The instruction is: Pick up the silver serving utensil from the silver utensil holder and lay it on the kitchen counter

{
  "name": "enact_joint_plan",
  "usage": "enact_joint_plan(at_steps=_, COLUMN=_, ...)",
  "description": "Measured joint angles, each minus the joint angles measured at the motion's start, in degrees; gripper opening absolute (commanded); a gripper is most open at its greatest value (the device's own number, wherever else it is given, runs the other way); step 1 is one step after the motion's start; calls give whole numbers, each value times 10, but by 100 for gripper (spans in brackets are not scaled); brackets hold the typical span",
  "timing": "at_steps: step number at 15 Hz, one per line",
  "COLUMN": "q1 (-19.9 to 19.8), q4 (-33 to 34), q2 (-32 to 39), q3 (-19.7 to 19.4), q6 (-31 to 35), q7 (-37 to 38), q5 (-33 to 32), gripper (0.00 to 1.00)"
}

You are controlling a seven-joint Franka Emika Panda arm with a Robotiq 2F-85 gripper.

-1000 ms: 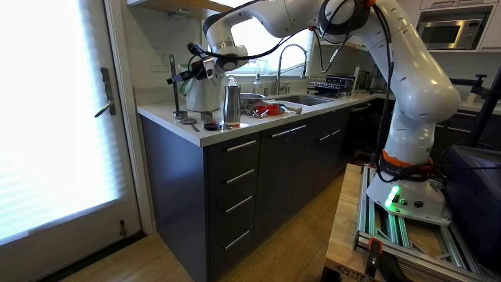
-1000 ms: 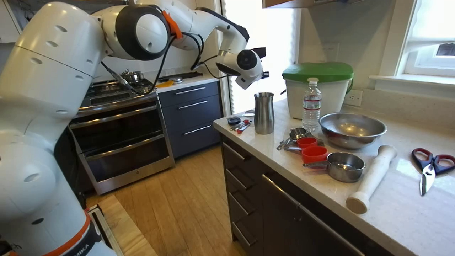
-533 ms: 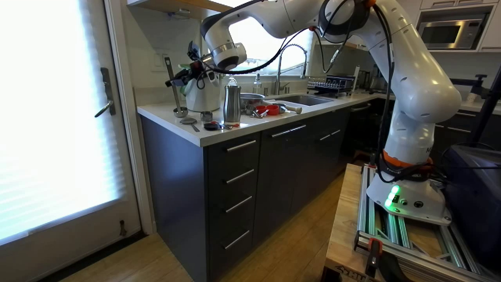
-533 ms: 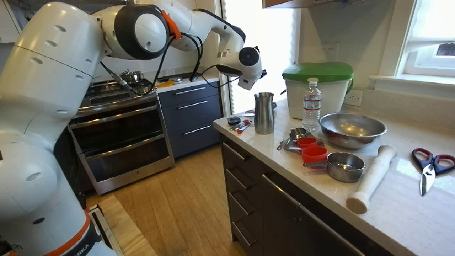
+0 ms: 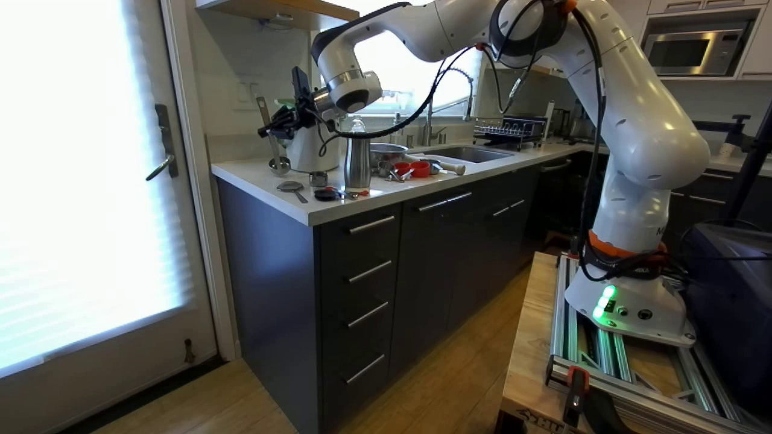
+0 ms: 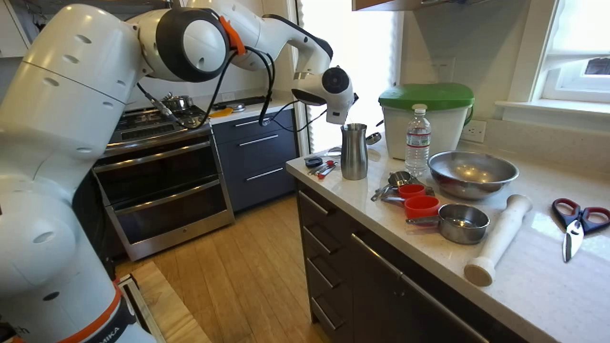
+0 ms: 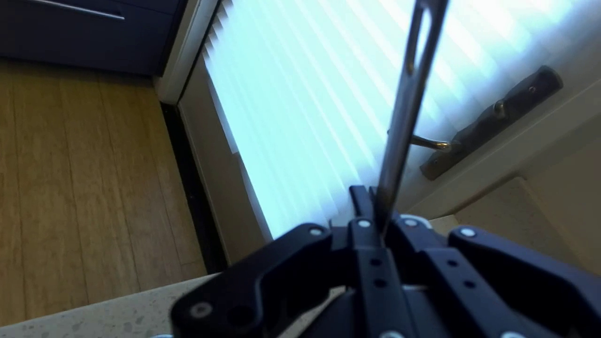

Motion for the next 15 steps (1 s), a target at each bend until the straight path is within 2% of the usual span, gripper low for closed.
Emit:
enact_joint_plan(at_steps=5, q1=2, q4=0, q2=8, q3=9, q6=1, q7=-108, q5=36, gripper=1)
enact_joint_plan(at_steps=6, q1=2, q4=0, q2=9, q3=10, q6=-3, q7=-114, q5=38, gripper=4)
enact_joint_plan(at_steps=15, q1=3, q4=1, q2=9, q3=11, q6=-19, q7=-117, q5=43, gripper=1)
